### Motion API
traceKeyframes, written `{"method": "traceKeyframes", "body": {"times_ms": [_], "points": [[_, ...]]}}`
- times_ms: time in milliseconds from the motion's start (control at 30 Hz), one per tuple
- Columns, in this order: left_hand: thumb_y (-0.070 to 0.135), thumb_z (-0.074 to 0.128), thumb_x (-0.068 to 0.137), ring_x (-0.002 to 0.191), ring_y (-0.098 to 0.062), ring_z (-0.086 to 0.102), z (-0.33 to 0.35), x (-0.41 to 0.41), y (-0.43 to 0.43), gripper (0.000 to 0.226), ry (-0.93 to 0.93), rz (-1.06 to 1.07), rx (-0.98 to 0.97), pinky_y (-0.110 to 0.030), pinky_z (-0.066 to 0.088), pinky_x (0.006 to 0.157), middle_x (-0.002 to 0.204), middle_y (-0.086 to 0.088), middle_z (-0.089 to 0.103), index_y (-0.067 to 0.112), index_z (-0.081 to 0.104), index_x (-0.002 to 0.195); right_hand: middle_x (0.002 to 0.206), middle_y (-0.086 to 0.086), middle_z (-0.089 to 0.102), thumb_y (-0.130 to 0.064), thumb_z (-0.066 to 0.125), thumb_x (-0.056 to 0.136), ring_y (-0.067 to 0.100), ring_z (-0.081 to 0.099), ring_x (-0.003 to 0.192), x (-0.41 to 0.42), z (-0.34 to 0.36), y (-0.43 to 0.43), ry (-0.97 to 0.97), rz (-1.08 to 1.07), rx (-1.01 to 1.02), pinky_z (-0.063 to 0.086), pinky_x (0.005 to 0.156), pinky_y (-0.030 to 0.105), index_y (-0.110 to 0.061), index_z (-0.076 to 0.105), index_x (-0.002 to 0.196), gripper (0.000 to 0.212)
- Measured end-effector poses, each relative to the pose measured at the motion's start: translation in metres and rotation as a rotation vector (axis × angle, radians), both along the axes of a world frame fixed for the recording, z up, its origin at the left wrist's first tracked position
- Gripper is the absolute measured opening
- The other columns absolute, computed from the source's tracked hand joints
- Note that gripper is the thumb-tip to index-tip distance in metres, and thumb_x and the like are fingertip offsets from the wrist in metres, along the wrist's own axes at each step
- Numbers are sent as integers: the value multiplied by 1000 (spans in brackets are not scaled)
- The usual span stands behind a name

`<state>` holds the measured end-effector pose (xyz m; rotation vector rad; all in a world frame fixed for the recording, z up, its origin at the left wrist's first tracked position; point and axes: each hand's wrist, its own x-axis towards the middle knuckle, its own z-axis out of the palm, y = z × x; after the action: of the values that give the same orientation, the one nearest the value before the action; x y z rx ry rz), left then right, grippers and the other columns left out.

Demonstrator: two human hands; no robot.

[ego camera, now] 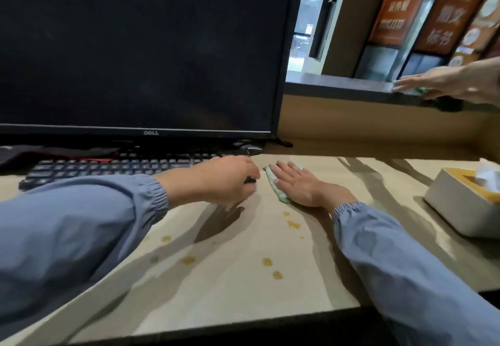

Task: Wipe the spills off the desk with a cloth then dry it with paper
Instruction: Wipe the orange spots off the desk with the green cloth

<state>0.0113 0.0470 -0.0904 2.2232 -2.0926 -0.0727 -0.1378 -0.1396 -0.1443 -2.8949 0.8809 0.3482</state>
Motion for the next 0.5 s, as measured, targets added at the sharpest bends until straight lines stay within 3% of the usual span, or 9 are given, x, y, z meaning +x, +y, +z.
{"method": "traceKeyframes", "body": {"times_ms": [133, 500], "points": [[43, 52, 106, 139, -17, 51, 2, -23, 41, 43, -122, -33, 31, -43, 45, 114, 160, 11, 44, 32, 56, 146, 170, -2, -12, -45, 12, 110, 21, -13, 156, -27, 1, 33, 16, -28, 17, -3, 125, 47, -31, -8, 162, 57], [43, 53, 105, 135, -13, 53, -13, -59, 116, 38, 41, 67, -115, -38, 44, 114, 149, 13, 54, 33, 59, 141, 170, -2, -12, -45, 14, 110, 22, -12, 156, -74, 1, 84, -13, -38, 18, -2, 125, 47, -31, -8, 162, 58]]}}
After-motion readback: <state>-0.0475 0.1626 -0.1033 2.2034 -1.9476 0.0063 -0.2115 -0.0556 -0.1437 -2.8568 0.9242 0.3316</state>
